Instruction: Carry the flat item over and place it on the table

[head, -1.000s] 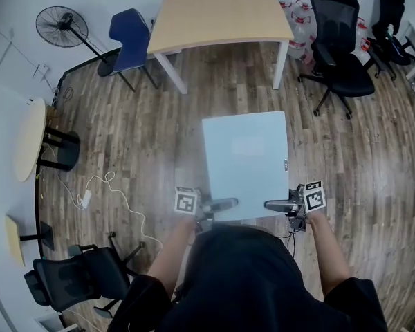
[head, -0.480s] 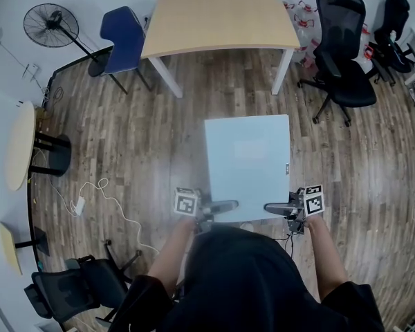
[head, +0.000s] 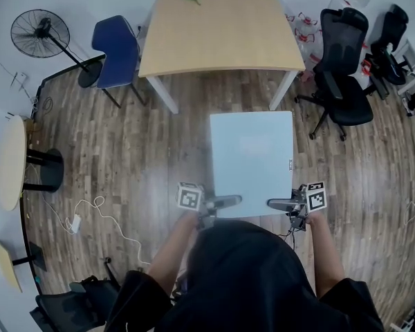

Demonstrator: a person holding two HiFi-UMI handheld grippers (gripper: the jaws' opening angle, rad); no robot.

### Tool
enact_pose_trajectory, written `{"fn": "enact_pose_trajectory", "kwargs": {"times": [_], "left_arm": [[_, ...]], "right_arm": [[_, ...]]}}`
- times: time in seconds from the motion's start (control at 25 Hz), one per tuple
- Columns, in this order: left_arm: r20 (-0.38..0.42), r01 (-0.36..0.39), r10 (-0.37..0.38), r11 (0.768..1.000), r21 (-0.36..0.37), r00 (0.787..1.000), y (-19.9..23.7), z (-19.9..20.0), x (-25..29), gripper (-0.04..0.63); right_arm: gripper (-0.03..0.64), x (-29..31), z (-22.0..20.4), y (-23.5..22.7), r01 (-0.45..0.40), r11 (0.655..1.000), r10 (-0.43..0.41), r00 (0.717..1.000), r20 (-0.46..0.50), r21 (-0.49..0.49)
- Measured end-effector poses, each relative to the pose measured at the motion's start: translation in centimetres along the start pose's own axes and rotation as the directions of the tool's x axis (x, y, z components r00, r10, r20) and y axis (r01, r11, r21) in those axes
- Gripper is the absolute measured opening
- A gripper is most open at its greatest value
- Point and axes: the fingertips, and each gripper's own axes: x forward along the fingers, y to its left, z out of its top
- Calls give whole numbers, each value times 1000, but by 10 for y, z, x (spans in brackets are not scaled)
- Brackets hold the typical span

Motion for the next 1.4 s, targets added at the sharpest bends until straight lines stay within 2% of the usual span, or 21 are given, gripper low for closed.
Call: {"fn": "enact_pose_trajectory", "kwargs": {"times": [0.28, 0.52, 0.76, 0.96, 1.12, 1.4], "left_arm": [[35, -54, 53, 998, 14, 998, 17, 90, -21, 324], [37, -58, 58, 998, 14, 998, 36, 152, -57, 319], [38, -60, 59, 998, 26, 998, 51, 200, -71, 316], [7, -36, 36, 998, 50, 999, 52, 208, -68, 318], [27, -16, 16, 1000, 1, 999, 59, 210, -68, 318], [70, -55, 54, 999, 3, 996, 90, 251, -66, 321]], "right_arm": [[292, 37, 79, -25, -12, 1000, 12, 1000, 1, -17], [291, 84, 133, -48, -11, 1000, 11, 1000, -1, -8], [291, 105, 179, -63, -4, 1000, 4, 1000, 8, -28], [291, 105, 185, -64, 18, 999, -17, 999, 34, -46], [291, 104, 189, -68, 34, 999, -33, 998, 44, -19], [290, 108, 234, -102, 1, 1000, -1, 1000, 26, 0]]}}
